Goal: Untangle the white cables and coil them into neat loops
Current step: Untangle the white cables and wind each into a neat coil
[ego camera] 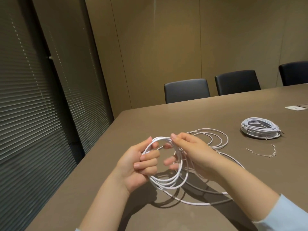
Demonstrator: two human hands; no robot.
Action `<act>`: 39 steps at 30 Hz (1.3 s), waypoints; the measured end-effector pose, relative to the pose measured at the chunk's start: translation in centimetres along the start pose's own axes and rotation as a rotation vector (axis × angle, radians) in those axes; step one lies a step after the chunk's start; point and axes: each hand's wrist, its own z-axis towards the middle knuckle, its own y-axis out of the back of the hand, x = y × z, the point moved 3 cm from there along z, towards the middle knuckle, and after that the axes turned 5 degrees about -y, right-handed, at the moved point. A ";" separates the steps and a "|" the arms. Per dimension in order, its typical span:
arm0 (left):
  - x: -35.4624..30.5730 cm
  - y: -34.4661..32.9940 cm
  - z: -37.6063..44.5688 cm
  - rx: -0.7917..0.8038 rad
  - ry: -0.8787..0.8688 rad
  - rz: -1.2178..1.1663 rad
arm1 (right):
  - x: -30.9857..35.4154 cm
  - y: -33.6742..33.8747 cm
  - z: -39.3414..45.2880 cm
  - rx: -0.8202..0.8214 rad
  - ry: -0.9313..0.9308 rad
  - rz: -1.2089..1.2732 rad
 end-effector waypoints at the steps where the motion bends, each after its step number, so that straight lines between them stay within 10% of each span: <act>1: 0.0 0.2 0.1 -0.032 -0.015 -0.003 | 0.0 0.0 0.0 -0.002 0.000 0.017; 19: 2.4 -0.5 1.0 -0.090 -0.002 -0.009 | -0.8 1.6 1.3 -0.316 0.101 0.077; 28: 1.8 0.2 1.1 -0.178 -0.113 -0.014 | -1.5 0.3 1.2 -0.013 -0.263 0.385; 39: 1.6 -0.4 1.0 -0.152 -0.172 0.001 | -0.7 0.9 1.5 -0.076 0.008 0.326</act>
